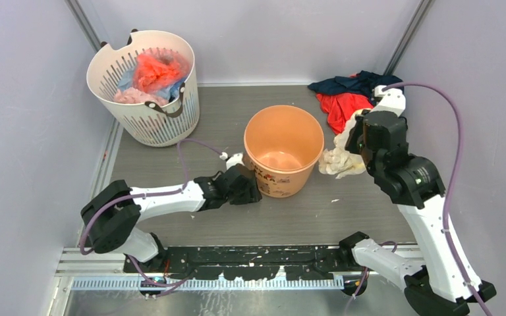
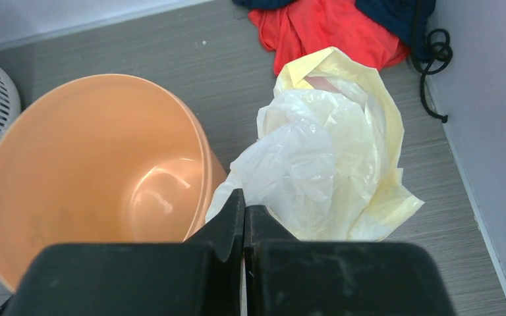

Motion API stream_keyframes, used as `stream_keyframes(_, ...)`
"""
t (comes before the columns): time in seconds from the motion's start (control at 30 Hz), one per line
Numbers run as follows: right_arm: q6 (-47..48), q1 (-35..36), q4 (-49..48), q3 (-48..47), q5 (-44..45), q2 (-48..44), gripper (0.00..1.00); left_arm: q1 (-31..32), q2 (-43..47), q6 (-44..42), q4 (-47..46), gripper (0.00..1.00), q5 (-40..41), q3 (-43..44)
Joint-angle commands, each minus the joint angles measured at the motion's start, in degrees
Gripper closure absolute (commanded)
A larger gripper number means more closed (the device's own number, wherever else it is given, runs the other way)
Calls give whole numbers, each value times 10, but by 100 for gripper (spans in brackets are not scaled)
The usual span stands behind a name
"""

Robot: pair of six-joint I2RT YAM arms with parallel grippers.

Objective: Put the trash bags into the trash bin

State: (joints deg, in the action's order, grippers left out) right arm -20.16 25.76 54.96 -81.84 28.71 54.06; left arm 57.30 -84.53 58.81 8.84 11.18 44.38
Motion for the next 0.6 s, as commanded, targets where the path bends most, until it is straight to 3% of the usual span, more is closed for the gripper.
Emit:
stream_keyframes(0.0, 11, -1, 33, -64, 20, -15, 99, -14, -15, -46, -43, 43, -18, 52)
stream_keyframes(0.2, 16, 0, 68, -136, 2, -29, 99, -13, 22, -66, -30, 38, -57, 56)
stream_keyframes(0.27, 19, -1, 62, -148, -27, -38, 99, -9, 63, -80, -36, 4, -81, 47)
stream_keyframes(0.3, 20, -1, 59, -154, -46, -42, 99, -5, 84, -90, -37, 1, -89, 44)
stream_keyframes(0.57, 21, 0, 58, -224, -156, -52, 99, 2, 245, -128, 11, 0, -137, 50)
